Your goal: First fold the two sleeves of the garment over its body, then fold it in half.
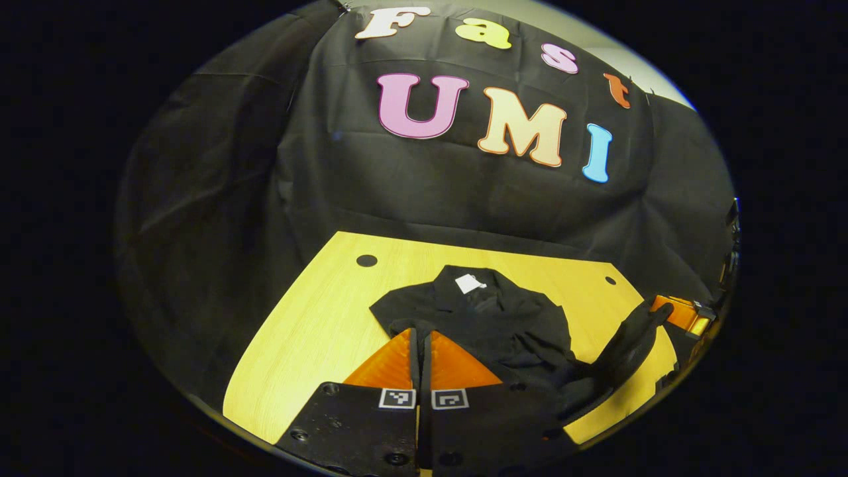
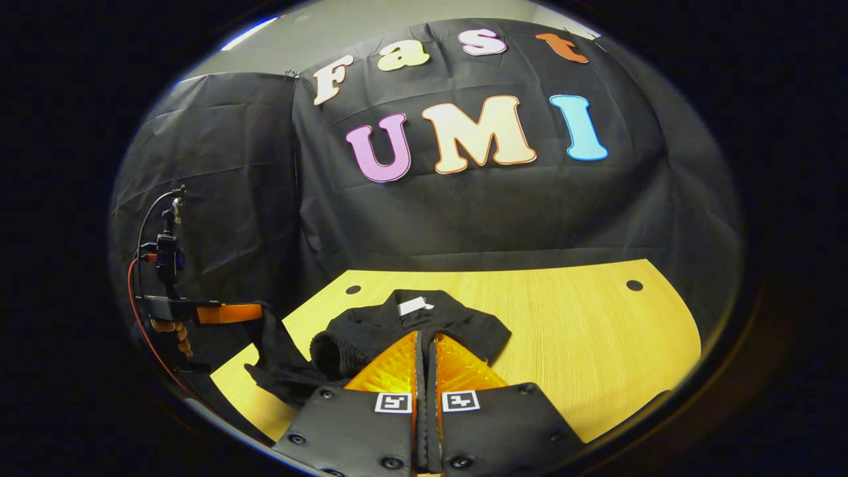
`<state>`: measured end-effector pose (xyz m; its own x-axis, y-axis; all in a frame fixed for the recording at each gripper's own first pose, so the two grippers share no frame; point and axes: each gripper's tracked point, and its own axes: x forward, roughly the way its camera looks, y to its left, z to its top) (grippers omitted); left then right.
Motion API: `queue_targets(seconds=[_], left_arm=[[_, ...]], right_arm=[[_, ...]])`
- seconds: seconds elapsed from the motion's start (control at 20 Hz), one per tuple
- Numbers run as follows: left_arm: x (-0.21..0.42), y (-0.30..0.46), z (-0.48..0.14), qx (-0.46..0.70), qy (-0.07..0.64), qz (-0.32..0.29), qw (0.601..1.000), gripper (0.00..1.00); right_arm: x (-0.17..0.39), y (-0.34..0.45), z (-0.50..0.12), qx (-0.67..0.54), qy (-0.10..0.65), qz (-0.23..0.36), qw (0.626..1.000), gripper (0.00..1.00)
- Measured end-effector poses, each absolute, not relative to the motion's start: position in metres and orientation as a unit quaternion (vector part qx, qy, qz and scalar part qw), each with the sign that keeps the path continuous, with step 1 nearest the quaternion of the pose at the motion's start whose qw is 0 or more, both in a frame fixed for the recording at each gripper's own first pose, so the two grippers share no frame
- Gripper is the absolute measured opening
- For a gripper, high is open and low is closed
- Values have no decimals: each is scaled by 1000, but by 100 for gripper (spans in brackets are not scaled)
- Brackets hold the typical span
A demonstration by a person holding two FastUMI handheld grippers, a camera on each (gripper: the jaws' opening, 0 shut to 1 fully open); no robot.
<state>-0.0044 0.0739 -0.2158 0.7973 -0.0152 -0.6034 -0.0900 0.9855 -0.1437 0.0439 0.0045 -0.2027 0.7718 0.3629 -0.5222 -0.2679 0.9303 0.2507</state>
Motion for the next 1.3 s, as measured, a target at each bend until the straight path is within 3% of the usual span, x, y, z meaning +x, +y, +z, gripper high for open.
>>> queue_targets(seconds=[0.6,0.7,0.75,0.85,0.9,1.3], left_arm=[[114,108,-260,-63,312,9,948,0],[125,125,-271,-35,309,40,950,0],[130,138,-272,-18,299,61,952,11],[141,156,-250,12,259,101,960,100],[144,156,-236,12,234,103,967,92],[108,118,-121,7,104,76,992,94]], right_arm=[[166,-1,-241,49,293,91,951,2],[180,-6,-259,38,312,71,947,2],[178,-15,-259,33,316,49,947,35],[187,-23,-249,20,290,18,957,100],[190,-24,-236,16,270,12,963,96],[131,-15,-149,19,159,19,987,97]])
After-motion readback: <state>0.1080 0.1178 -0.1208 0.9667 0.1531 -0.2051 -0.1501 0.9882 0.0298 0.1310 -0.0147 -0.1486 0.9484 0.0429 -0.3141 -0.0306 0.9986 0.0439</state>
